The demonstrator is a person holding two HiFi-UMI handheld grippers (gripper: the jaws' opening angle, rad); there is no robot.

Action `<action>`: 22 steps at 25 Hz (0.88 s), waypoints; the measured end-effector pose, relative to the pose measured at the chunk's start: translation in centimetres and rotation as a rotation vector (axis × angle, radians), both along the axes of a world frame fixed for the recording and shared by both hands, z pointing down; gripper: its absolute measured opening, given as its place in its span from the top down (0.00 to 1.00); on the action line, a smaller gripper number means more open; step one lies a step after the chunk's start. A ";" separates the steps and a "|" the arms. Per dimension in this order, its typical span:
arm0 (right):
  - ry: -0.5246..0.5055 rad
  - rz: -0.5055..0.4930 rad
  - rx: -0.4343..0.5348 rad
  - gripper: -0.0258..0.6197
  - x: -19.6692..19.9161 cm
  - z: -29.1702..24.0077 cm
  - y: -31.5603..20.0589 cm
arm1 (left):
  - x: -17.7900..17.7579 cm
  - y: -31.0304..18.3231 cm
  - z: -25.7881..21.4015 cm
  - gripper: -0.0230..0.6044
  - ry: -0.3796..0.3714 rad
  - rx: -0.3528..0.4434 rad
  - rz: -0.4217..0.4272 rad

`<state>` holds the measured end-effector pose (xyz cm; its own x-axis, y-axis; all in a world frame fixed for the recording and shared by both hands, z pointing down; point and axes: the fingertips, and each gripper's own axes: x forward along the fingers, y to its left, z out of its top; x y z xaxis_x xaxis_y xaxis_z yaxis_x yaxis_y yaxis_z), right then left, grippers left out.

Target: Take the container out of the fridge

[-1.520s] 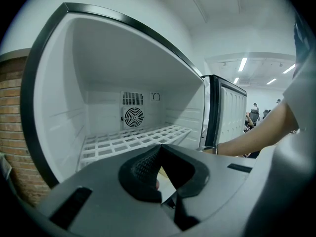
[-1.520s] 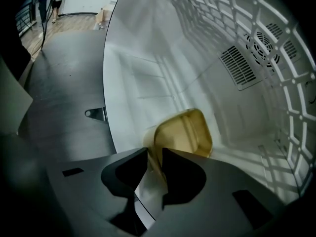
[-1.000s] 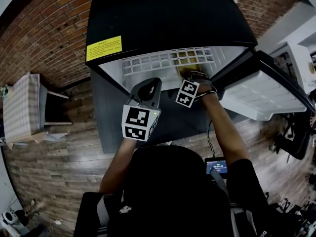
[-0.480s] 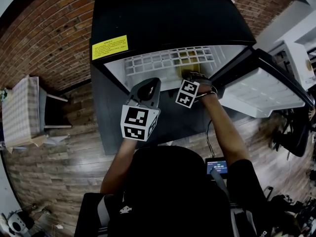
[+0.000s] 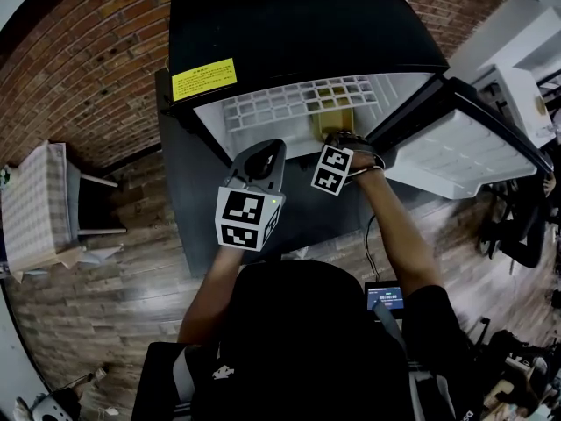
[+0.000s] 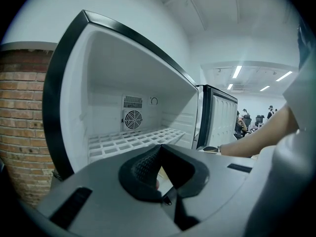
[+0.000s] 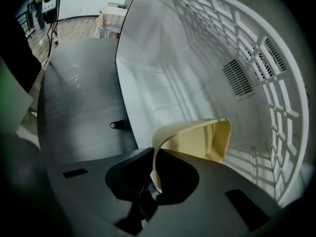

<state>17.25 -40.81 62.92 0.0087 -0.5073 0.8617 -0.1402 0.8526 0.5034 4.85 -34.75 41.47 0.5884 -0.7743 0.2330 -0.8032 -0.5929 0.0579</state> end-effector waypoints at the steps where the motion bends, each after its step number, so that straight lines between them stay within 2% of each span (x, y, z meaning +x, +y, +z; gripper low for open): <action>1: 0.000 0.003 -0.002 0.88 -0.1 -0.1 0.2 | -0.1 0.1 0.0 0.94 0.000 0.000 0.003; 22: -0.027 0.042 -0.022 0.88 -1.6 -0.7 4.7 | -2.0 3.6 -0.1 0.94 -0.001 -0.009 0.046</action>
